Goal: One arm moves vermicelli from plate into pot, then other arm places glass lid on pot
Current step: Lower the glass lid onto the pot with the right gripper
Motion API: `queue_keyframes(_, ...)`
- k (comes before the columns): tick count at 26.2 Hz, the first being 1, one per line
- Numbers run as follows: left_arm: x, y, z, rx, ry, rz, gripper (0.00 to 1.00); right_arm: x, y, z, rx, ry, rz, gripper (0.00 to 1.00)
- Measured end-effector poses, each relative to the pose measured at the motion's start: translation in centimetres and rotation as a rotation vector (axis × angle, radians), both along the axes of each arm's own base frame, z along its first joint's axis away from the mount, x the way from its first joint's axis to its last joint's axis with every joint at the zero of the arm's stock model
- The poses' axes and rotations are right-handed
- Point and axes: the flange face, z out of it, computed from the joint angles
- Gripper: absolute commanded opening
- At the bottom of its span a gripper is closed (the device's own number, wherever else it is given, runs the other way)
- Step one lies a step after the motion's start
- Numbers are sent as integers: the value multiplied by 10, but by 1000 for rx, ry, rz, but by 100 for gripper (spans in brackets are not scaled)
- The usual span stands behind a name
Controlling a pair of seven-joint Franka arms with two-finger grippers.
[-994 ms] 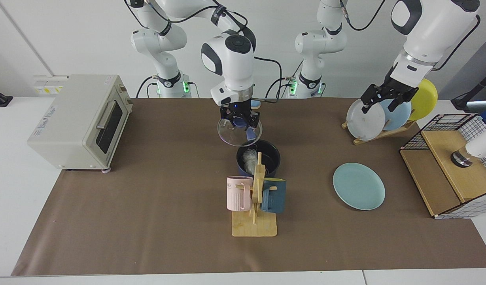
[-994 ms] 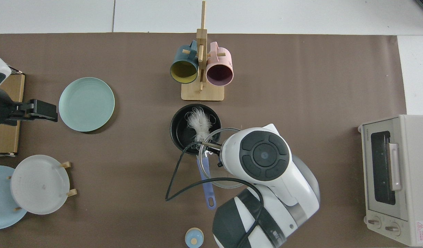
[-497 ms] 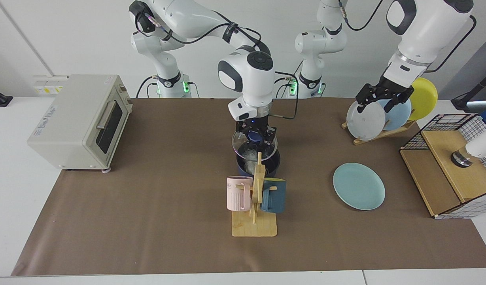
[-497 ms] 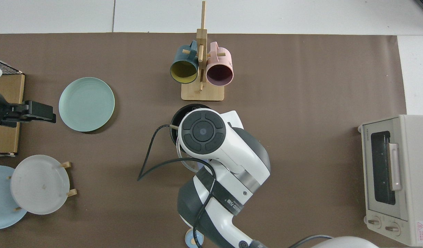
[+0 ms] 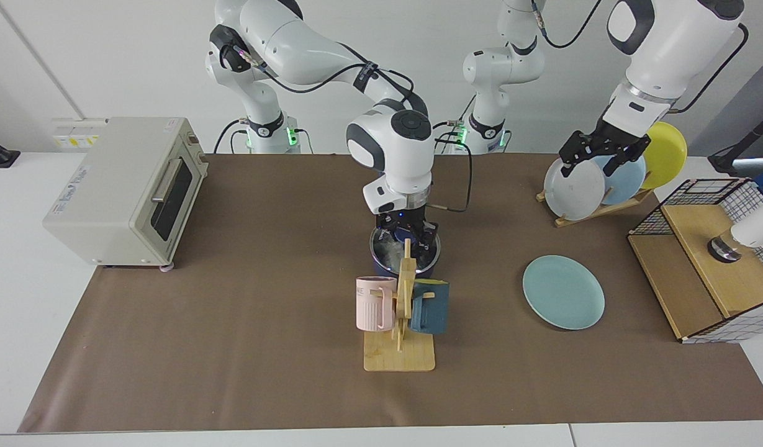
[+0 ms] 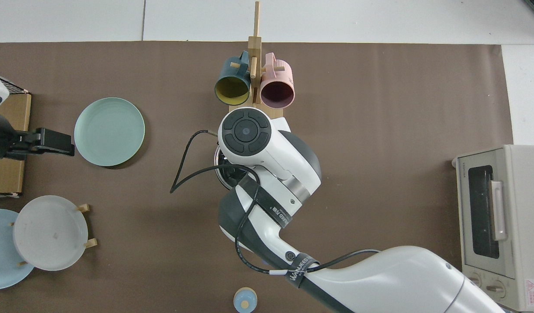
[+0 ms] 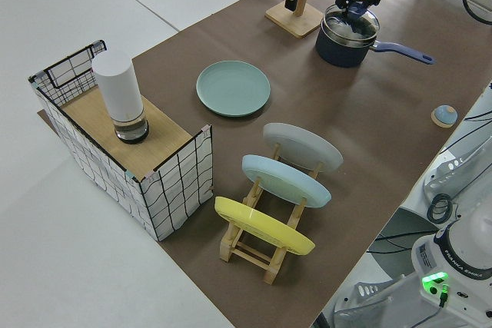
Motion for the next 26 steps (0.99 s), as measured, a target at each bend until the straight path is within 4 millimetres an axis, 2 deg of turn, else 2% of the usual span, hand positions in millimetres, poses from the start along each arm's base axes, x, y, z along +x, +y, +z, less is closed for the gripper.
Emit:
queue_keyframes(10, 0, -1, 0, 0, 0, -1, 100, -5, 9, -12, 27, -15, -11, 0)
queue_keyframes(26, -1, 0, 0, 0, 6, -1, 100, -11, 7, -19, -19, 2, 2, 0)
